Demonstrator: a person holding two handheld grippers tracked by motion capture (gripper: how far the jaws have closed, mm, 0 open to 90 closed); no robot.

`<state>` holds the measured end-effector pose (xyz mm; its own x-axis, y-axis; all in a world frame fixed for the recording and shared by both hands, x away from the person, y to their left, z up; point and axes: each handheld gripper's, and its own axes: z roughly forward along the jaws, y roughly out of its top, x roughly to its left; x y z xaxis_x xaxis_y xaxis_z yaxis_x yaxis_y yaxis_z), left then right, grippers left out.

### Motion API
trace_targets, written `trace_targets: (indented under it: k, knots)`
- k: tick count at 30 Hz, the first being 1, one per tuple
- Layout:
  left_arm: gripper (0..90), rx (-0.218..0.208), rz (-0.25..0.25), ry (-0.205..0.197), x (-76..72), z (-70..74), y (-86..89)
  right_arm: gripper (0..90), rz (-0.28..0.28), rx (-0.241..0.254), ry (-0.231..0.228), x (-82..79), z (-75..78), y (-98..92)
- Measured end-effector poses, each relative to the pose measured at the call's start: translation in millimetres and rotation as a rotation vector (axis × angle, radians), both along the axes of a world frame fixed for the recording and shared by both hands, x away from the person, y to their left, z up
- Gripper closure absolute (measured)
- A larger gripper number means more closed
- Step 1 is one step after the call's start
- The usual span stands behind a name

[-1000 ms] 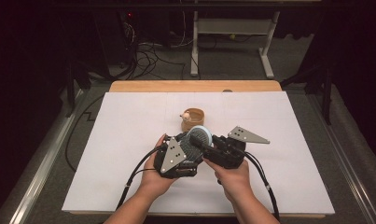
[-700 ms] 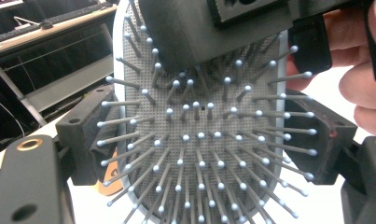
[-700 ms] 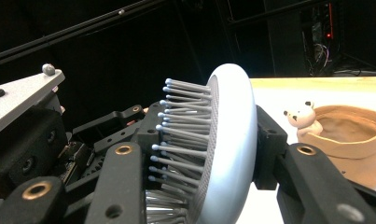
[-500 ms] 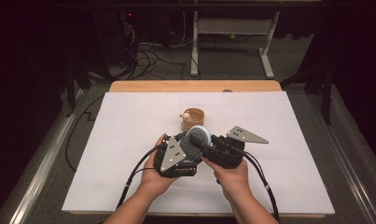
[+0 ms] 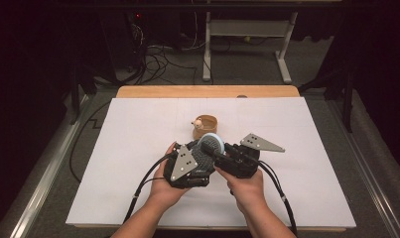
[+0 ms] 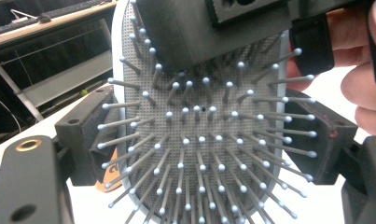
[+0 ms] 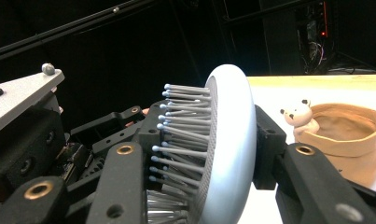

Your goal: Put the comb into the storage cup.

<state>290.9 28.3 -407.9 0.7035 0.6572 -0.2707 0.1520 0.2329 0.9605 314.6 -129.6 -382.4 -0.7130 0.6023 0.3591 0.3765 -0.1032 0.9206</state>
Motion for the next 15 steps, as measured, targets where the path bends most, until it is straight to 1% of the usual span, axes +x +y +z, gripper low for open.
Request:
trace_targets:
  k: [3, 8, 10, 11, 14, 15]
  knots:
    - [20.1, 0.001, -0.001, 0.005, 0.0, 0.0, 0.9, 58.7, 0.001, -0.005, -0.001, 0.1, -0.2, 0.8]
    - [20.1, -0.01, -0.005, 0.011, 0.7, 1.6, 2.9, 58.9, 0.002, -0.005, 0.001, 0.6, 1.4, 2.4]
    - [20.0, -0.02, -0.01, 0.018, 1.2, 2.5, 4.2, 58.9, 0.002, -0.008, 0.0, 0.8, 2.3, 3.2]
    - [20.0, -0.032, -0.018, 0.026, 1.6, 3.1, 5.5, 58.9, 0.002, -0.01, -0.001, 0.9, 2.6, 3.4]
    - [19.9, -0.043, -0.025, 0.034, 2.1, 3.5, 7.9, 58.9, 0.003, -0.01, -0.002, 1.4, 3.1, 4.7]
    - [19.7, -0.054, -0.027, 0.041, 2.5, 4.0, 8.7, 58.9, 0.003, -0.011, -0.001, 1.3, 3.2, 5.0]
